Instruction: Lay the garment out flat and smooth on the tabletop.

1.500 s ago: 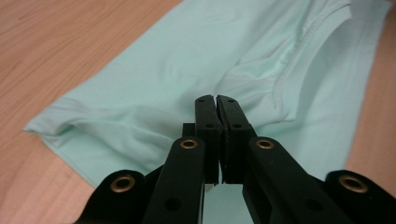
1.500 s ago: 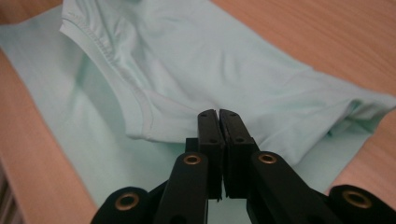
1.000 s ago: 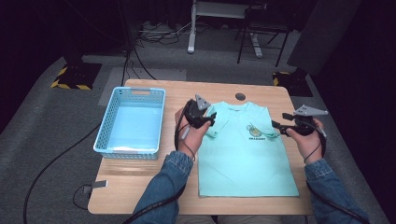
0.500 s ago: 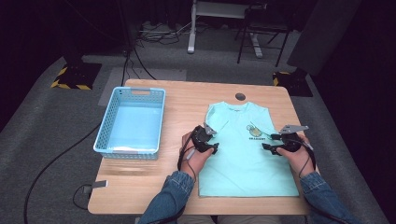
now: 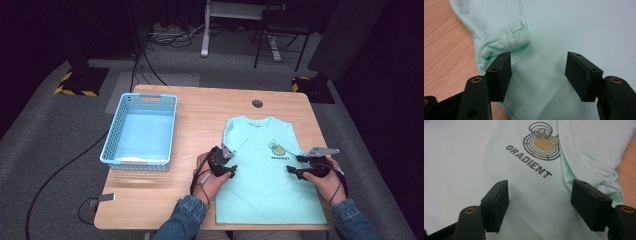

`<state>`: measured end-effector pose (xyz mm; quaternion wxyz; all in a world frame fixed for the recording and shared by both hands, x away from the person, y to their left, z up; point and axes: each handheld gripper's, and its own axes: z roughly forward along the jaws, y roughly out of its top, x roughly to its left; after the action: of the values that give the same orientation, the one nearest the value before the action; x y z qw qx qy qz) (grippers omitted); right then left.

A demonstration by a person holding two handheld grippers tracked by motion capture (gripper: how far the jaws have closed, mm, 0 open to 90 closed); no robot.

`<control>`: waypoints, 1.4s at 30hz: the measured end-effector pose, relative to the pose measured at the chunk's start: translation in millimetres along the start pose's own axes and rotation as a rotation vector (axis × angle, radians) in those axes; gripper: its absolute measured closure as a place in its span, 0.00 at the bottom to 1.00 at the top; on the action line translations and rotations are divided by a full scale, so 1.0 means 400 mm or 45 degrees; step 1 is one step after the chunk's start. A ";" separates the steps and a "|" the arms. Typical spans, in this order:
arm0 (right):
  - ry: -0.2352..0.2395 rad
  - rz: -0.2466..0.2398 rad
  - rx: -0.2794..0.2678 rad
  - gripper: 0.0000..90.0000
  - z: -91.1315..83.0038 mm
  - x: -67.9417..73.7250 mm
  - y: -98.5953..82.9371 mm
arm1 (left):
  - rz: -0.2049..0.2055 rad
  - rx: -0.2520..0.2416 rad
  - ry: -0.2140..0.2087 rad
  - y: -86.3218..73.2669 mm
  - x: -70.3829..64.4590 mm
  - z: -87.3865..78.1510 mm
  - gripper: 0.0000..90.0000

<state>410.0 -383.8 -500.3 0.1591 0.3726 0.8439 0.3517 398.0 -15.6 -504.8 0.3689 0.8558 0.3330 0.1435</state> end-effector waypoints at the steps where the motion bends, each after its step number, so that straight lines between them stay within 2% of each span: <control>1: 0.000 -0.002 -0.001 0.34 -0.007 0.005 -0.007 | 0.007 -0.002 -0.001 -0.005 -0.006 -0.004 0.42; 13: 0.009 -0.001 -0.016 0.34 -0.065 0.064 -0.069 | 0.026 -0.012 -0.035 -0.051 -0.076 -0.049 0.42; 20: -0.003 0.010 -0.066 0.34 -0.082 0.085 -0.100 | 0.041 -0.013 -0.040 -0.065 -0.098 -0.063 0.42; 26: -0.005 0.011 -0.071 0.34 -0.093 0.097 -0.111 | 0.040 -0.011 -0.051 -0.073 -0.114 -0.071 0.41; 29: -0.010 0.015 -0.072 0.34 -0.097 0.103 -0.116 | 0.056 0.008 -0.043 -0.069 -0.122 -0.077 0.40; 42: -0.020 0.024 -0.072 0.34 -0.100 0.108 -0.119 | 0.071 -0.047 -0.001 -0.024 -0.115 -0.108 0.40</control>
<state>335.3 -393.4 -506.4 0.1727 0.3787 0.8288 0.3739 338.5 -18.6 -482.0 0.3808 0.8579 0.3060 0.1594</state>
